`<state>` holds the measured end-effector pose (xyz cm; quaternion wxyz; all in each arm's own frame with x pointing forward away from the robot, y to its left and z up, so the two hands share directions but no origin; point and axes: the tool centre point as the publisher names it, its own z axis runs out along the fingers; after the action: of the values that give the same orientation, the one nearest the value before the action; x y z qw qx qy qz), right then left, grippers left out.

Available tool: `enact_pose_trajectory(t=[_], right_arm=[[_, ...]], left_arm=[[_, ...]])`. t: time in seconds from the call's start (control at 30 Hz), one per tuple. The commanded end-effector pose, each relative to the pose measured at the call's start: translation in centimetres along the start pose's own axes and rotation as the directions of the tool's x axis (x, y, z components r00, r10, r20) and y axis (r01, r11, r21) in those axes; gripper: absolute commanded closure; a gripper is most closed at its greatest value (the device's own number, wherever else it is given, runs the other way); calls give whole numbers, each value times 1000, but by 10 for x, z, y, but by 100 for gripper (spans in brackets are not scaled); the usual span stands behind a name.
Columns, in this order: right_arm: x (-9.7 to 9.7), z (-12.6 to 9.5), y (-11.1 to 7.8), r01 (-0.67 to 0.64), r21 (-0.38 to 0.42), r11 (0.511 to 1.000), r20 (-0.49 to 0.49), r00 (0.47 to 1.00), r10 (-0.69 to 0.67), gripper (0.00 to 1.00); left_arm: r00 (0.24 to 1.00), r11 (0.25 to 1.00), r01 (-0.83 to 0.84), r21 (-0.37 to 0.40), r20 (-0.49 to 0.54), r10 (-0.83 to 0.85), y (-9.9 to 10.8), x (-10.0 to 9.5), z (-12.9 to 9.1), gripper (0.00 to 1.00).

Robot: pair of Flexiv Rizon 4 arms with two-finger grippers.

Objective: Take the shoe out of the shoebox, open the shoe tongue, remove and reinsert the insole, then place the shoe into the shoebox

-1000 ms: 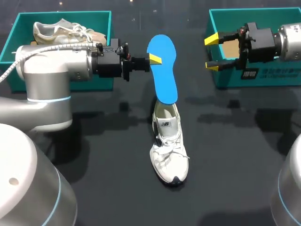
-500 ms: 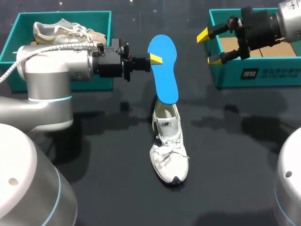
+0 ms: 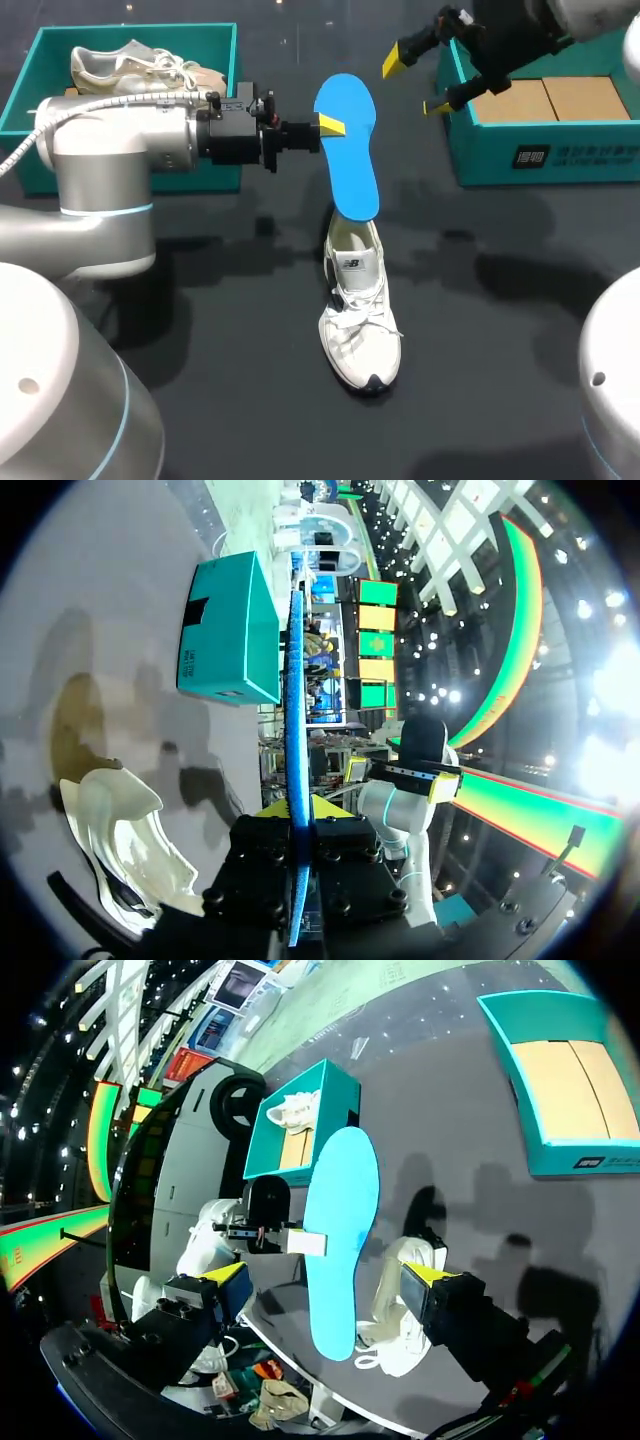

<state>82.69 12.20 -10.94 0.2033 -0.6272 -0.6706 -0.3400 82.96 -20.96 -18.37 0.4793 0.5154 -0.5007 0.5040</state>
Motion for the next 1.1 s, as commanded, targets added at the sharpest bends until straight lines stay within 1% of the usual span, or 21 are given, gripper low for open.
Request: enact_pose_trajectory(t=[0.03,0.37,0.73,0.93,1.1], right_arm=[[12,8,3,69,30,997,440,895,-76,0],[33,19,-4,99,63,993,574,810,-117,0],[55,36,-11,88,84,993,651,750,-121,0],[58,42,-14,77,102,992,671,730,-125,0],[61,43,-17,72,115,991,701,701,-132,0]], left_arm=[[1000,1000,-1,1,0,1,0,0,0,100],[1000,1000,-1,1,0,1,0,0,0,100],[1000,1000,-1,1,0,1,0,0,0,100],[1000,1000,-1,1,0,1,0,0,0,100],[1000,1000,-1,1,0,1,0,0,0,100]])
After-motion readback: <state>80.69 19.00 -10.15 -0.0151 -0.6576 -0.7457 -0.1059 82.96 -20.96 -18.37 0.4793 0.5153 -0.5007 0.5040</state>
